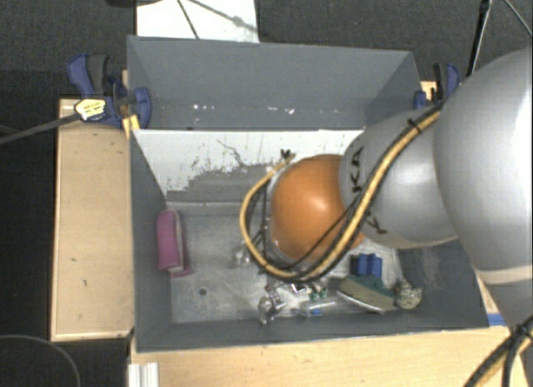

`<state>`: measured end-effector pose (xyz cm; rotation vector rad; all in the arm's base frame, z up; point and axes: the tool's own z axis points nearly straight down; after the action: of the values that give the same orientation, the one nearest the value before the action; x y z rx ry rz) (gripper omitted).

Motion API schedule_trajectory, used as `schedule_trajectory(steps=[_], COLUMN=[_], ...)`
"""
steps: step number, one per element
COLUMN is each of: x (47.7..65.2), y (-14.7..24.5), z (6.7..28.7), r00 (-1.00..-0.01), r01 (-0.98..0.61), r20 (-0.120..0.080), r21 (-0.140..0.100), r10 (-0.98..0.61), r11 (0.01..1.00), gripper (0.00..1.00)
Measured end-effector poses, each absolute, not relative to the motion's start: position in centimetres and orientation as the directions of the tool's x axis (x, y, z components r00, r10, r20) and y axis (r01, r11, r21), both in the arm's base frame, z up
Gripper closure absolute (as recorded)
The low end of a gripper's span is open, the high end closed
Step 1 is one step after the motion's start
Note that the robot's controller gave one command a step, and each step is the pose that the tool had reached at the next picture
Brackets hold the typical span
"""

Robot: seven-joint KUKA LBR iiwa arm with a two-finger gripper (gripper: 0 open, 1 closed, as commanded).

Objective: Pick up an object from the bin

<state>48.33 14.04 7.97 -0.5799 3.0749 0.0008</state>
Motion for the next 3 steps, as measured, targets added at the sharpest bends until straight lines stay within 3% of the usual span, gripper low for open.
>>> schedule_trajectory(steps=[1, 2, 3], x=[49.5, 49.6, 52.4], y=[5.9, 6.1, 4.2], z=[7.3, 7.4, 16.3], r00=[-0.977, -0.977, -0.998], r01=[-0.214, -0.211, -0.063], r20=[-0.008, -0.013, -0.009], r21=[0.001, 0.001, 0.0], r10=[-0.214, -0.211, -0.063], r11=[0.977, 0.978, 0.998], gripper=[0.0, 1.0, 1.0])
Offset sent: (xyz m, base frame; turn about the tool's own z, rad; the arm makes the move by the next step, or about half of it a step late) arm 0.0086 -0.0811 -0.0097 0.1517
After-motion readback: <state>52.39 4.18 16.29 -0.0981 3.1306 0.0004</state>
